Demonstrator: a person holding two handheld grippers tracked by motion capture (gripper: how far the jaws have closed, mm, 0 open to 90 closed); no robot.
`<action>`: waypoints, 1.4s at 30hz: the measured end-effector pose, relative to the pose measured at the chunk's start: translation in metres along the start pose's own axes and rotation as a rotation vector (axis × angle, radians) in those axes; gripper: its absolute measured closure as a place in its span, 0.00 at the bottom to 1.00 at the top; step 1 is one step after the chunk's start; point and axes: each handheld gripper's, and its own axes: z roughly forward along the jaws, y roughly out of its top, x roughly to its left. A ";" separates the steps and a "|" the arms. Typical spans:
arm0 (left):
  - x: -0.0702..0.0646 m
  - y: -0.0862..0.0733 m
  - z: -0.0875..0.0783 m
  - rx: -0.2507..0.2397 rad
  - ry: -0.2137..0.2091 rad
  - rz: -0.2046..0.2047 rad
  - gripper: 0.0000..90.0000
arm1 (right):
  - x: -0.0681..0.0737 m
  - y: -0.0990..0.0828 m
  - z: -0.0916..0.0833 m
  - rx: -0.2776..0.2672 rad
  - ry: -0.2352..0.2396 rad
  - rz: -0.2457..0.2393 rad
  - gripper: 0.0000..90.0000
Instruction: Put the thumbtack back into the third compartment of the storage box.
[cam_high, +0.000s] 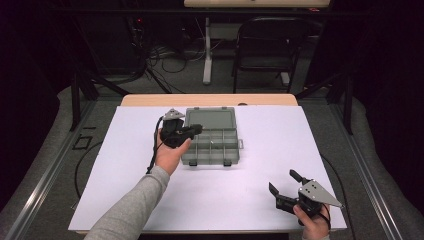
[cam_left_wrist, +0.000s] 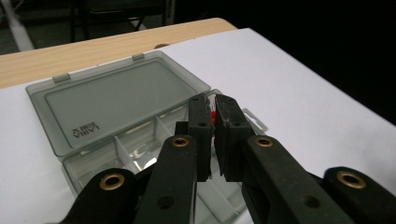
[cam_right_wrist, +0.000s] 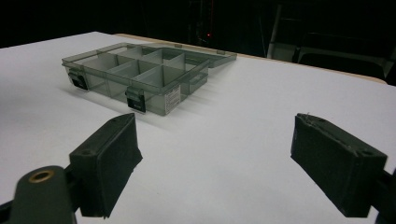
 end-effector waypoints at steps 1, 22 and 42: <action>0.000 0.001 0.003 0.004 0.009 0.002 0.95 | 0.000 0.000 0.000 0.000 0.000 0.001 0.16; 0.010 -0.008 0.066 0.124 0.116 -0.022 0.95 | 0.000 0.000 0.000 0.005 0.004 0.000 0.16; -0.001 -0.017 0.101 0.165 0.106 -0.008 0.95 | -0.001 0.000 0.001 0.005 0.004 0.005 0.16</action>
